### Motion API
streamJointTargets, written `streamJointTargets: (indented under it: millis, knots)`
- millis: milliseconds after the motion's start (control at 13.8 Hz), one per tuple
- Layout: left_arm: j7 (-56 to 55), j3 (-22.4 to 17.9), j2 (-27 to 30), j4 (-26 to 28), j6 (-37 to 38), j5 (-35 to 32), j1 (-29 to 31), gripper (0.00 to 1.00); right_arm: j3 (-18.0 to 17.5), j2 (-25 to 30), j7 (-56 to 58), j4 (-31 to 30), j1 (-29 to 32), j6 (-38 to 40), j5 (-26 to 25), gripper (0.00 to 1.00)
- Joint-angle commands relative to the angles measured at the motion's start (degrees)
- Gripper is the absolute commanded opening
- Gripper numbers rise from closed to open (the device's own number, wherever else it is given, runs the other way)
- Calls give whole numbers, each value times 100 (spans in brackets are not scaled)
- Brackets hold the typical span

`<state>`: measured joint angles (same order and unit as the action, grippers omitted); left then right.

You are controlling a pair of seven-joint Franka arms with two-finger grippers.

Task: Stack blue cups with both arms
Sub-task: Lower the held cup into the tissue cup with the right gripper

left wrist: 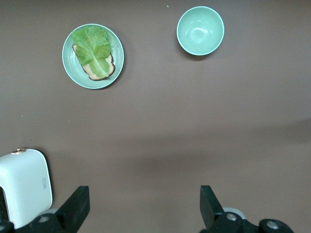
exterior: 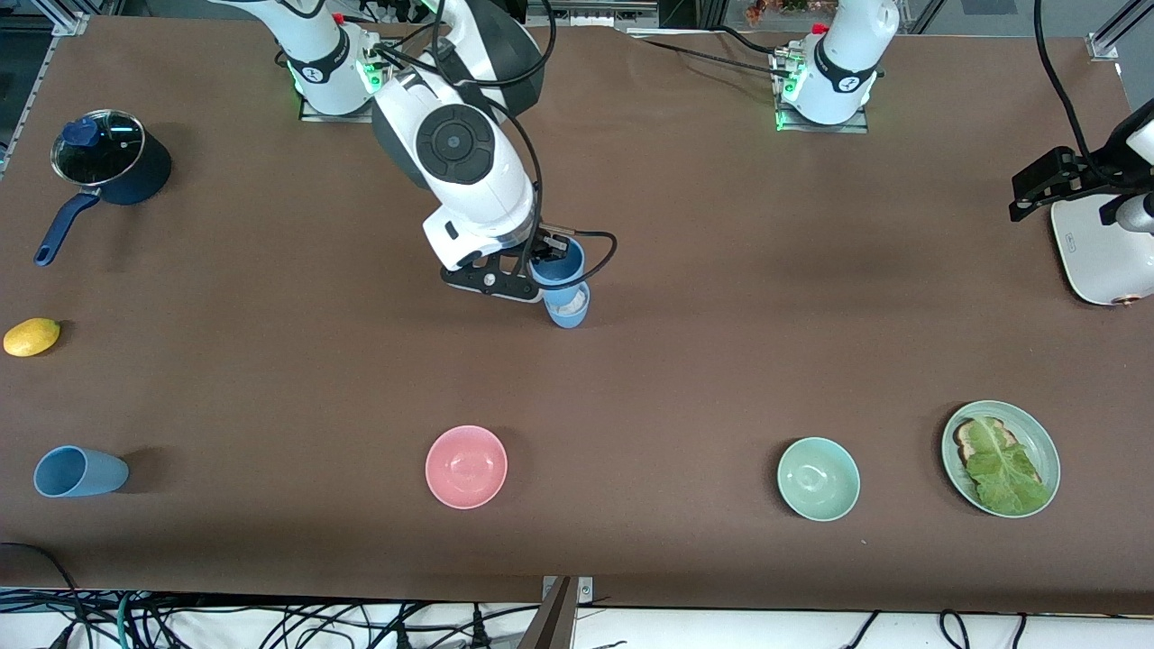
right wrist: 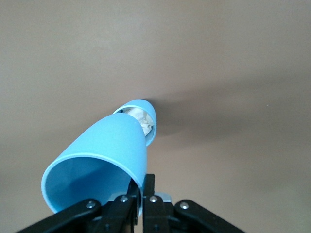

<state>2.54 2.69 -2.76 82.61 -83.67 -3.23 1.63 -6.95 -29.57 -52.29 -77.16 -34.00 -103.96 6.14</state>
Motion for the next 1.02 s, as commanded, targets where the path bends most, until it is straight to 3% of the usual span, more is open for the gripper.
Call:
streamJointTargets:
  millis: [0, 508, 944]
  knots:
    - [-17, -32, 118, 89, 35, 165, -31, 100, 54, 4, -308, -220, -237, -291, 63, 0]
    - [133, -14, 223, 115, 52, 165, -31, 100, 54, 92, -317, -905, -256, -862, 2, 0]
    - [133, -14, 355, 282, 79, 174, -40, 100, 54, 118, -299, -1047, -238, -924, -113, 0]
